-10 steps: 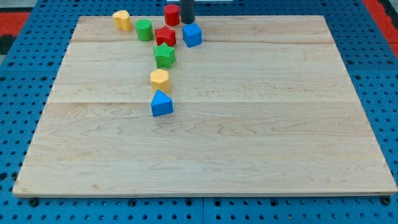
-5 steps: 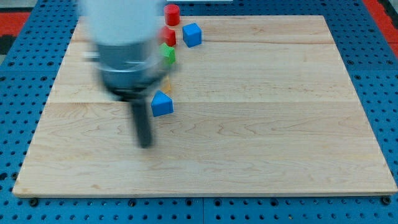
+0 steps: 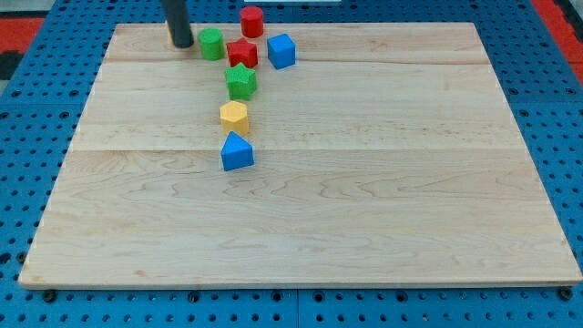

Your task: Move the red circle a bit right

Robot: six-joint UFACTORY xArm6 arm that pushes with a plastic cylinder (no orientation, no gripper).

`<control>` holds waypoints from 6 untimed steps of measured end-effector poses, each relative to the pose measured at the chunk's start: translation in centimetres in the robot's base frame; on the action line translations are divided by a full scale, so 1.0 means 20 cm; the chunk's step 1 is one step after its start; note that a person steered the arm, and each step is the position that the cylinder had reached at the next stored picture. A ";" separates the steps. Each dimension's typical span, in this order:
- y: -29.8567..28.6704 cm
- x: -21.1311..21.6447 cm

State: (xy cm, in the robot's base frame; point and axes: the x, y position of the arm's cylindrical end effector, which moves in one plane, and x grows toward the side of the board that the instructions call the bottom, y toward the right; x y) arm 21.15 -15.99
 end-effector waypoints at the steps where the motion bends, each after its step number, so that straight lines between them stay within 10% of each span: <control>1: 0.01 -0.10; 3: 0.16 -0.09; 6: 1.14 0.01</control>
